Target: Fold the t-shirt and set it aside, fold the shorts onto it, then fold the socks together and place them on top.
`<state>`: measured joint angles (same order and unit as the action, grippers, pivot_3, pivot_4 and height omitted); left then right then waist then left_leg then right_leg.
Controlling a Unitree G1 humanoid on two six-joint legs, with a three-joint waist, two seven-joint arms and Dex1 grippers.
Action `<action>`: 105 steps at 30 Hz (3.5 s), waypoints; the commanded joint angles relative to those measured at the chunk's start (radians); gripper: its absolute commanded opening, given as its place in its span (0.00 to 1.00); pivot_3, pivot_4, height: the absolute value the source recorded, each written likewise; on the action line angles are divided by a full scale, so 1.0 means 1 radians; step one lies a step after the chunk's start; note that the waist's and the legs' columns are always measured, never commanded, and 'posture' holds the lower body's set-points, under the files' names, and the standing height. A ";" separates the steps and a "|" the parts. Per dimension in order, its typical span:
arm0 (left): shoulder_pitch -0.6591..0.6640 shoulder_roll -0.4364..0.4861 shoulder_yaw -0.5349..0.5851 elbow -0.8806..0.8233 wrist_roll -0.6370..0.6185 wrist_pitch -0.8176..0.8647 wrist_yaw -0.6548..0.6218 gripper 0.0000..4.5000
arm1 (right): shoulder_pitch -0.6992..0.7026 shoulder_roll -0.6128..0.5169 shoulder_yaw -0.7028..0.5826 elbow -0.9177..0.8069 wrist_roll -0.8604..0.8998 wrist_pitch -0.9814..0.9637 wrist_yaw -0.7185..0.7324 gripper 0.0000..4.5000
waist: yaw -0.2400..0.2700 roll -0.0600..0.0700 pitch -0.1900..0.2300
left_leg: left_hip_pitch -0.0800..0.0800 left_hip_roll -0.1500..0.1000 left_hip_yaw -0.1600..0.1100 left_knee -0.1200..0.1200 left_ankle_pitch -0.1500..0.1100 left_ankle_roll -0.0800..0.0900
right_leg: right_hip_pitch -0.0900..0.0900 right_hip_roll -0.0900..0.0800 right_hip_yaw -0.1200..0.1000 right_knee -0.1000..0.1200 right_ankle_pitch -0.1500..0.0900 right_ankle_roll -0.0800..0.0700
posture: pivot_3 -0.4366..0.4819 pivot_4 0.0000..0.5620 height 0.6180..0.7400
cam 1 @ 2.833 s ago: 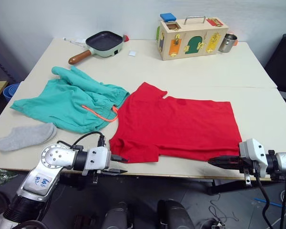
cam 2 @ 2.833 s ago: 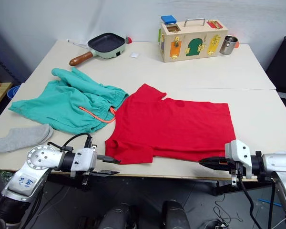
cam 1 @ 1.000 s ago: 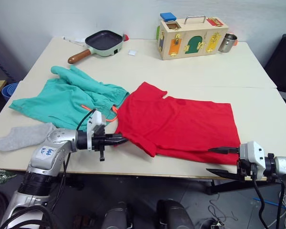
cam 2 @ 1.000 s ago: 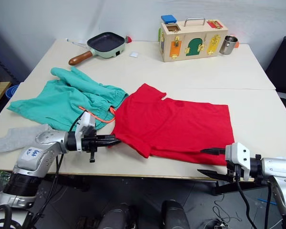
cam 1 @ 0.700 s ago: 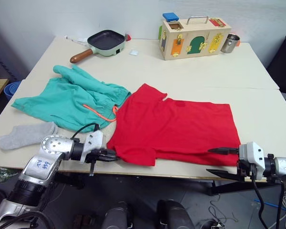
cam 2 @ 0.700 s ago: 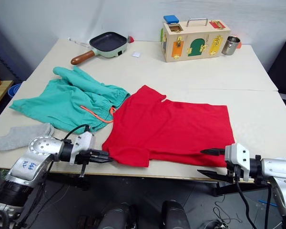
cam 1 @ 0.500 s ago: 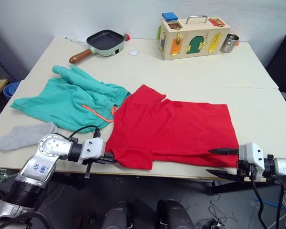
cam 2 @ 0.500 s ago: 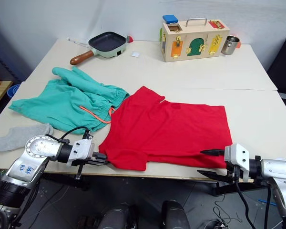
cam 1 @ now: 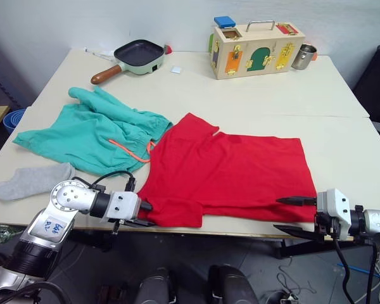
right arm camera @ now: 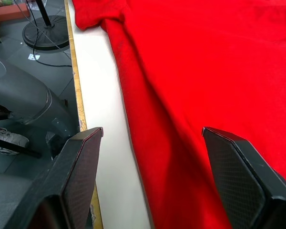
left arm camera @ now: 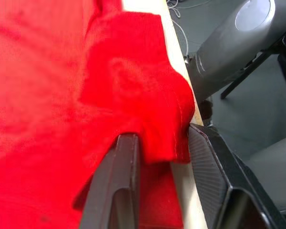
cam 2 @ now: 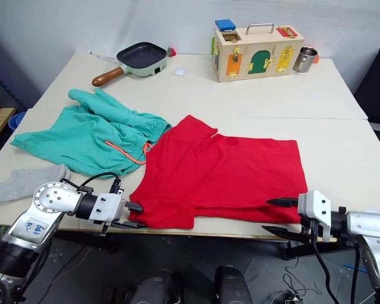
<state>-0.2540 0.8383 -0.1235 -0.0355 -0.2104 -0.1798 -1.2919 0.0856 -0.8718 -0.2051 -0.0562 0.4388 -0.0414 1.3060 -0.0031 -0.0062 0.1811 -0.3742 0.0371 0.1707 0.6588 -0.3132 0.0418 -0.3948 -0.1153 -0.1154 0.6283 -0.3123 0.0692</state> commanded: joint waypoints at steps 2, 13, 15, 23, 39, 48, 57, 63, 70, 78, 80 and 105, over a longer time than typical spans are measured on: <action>0.038 0.055 0.053 -0.064 -0.032 -0.030 -0.027 0.35 | 0.012 -0.003 -0.021 -0.018 0.007 -0.008 -0.002 0.76 | -0.002 0.000 0.000 | 0.000 0.000 0.000 0.000 0.000 0.000 | 0.000 0.000 0.000 0.000 0.000 0.000 | 0.48 0.27 1.00; 0.089 0.069 0.072 -0.076 -0.018 -0.099 -0.006 0.35 | 0.022 -0.003 -0.023 -0.019 0.012 -0.006 -0.002 0.76 | 0.002 0.000 0.000 | 0.000 0.000 0.000 -0.001 -0.001 -0.001 | 0.000 -0.001 0.000 -0.001 0.000 0.000 | 0.48 0.27 1.00; 0.075 0.056 0.056 -0.059 0.009 -0.129 -0.001 0.35 | 0.018 -0.002 -0.020 -0.016 0.012 -0.007 -0.001 0.76 | 0.001 0.000 0.000 | 0.000 0.000 0.000 -0.001 -0.001 -0.001 | 0.000 -0.001 0.000 -0.001 0.000 0.000 | 0.48 0.27 1.00; -0.002 -0.001 -0.022 0.006 0.077 -0.154 0.016 0.35 | 0.008 0.004 -0.012 0.001 0.006 -0.019 0.003 0.76 | 0.001 0.000 0.000 | 0.000 0.000 0.001 -0.001 0.000 0.001 | 0.000 0.000 0.000 0.000 0.000 0.000 | 0.48 0.27 1.00; -0.027 -0.025 -0.015 -0.003 -0.034 -0.006 0.001 0.01 | 0.000 0.012 -0.012 -0.006 0.001 -0.011 -0.018 0.76 | 0.000 0.000 0.000 | 0.000 0.000 0.000 -0.001 0.000 0.001 | 0.000 0.000 -0.001 0.000 0.000 0.000 | 0.48 0.27 1.00; -0.114 -0.031 0.166 -0.083 -0.508 0.733 0.121 0.01 | -0.017 0.014 -0.009 -0.002 -0.001 -0.002 -0.025 0.76 | 0.000 0.000 0.000 | 0.000 0.000 0.000 0.001 0.001 0.001 | 0.002 0.001 -0.001 0.002 0.000 0.001 | 0.48 0.27 1.00; -0.261 -0.206 0.194 0.150 -0.473 0.908 0.351 0.01 | -0.046 0.025 0.003 0.001 -0.007 0.004 -0.041 0.76 | 0.003 -0.003 0.002 | 0.000 0.000 0.000 0.004 0.001 0.001 | 0.002 0.002 -0.001 0.003 0.000 0.002 | 0.48 0.27 1.00; -0.242 -0.209 0.165 0.159 -0.418 0.951 0.377 0.01 | -0.045 0.037 -0.005 -0.008 -0.001 0.015 -0.064 0.76 | 0.000 -0.003 0.002 | 0.000 0.000 0.000 0.004 0.002 0.000 | 0.002 0.002 0.000 0.003 0.000 0.002 | 0.48 0.27 1.00; -0.206 -0.220 0.241 0.112 -0.398 0.910 0.460 0.35 | -0.053 0.089 -0.052 -0.063 0.110 0.138 -0.136 0.76 | 0.000 -0.003 0.002 | 0.000 0.000 0.000 0.004 0.002 -0.001 | 0.001 0.002 0.000 0.003 0.000 0.002 | 0.48 0.27 1.00; -0.126 -0.225 0.434 -0.005 -0.465 0.804 0.470 0.49 | -0.099 0.112 -0.030 -0.119 0.168 0.217 -0.152 0.39 | 0.000 -0.003 0.002 | 0.000 0.000 0.000 0.004 0.001 -0.001 | 0.001 0.001 0.001 0.003 0.000 0.001 | 0.48 0.27 1.00; -0.073 -0.195 0.382 -0.072 -0.416 0.716 0.380 0.41 | -0.100 0.114 0.012 -0.136 0.123 0.196 -0.148 0.24 | 0.000 -0.003 0.002 | 0.000 0.000 0.000 0.004 0.001 -0.001 | 0.001 0.001 0.001 0.003 0.000 0.001 | 0.48 0.27 1.00; 0.150 -0.190 0.099 -0.038 -0.059 0.319 0.327 0.01 | -0.251 0.066 -0.001 0.621 -0.246 -0.268 -0.328 0.00 | -0.002 -0.003 0.001 | 0.002 0.000 0.001 0.002 0.000 -0.001 | 0.002 0.001 0.001 0.001 0.000 0.001 | 0.48 0.27 1.00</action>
<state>-0.1124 0.6474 -0.0369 -0.0704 -0.2688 0.1572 -0.9565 -0.1622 -0.8069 -0.1863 0.4885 0.2155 -0.2972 1.0074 -0.0050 -0.0088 0.1824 -0.3719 0.0371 0.1716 0.6610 -0.3127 0.0405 -0.3926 -0.1150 -0.1143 0.6296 -0.3124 0.0702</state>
